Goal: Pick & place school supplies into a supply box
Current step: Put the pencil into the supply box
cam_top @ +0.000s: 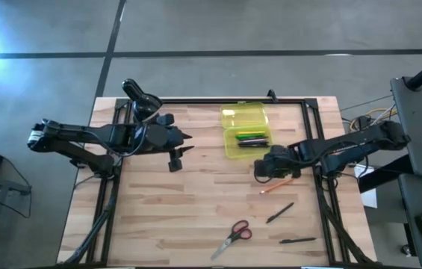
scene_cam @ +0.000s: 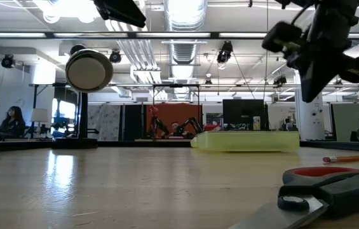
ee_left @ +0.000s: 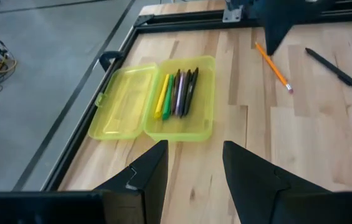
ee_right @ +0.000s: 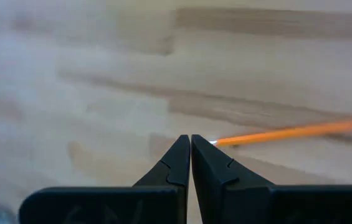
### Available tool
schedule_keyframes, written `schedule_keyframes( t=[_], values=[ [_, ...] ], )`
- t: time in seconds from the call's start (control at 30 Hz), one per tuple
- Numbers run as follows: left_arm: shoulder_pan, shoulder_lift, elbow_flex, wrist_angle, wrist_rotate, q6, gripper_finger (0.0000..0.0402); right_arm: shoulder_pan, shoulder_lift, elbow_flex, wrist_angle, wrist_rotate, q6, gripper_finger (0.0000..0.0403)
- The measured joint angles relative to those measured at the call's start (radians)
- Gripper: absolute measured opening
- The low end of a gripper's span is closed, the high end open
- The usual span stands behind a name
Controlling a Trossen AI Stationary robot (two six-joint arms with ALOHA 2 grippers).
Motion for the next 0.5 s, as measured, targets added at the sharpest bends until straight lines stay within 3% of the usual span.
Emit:
schedule_keyframes(
  t=[0.33, 0.5],
  values=[
    [0.001, -0.004, -0.001, 0.0, 0.0, -0.007, 0.0138, 0.063, 0.042, -0.01, -0.182, -0.003, 0.57, 0.0028],
    [0.001, -0.004, -0.001, 0.001, 0.0, -0.008, 0.0138, 0.069, 0.073, -0.011, -0.183, -0.009, 0.673, 0.0049]
  ],
)
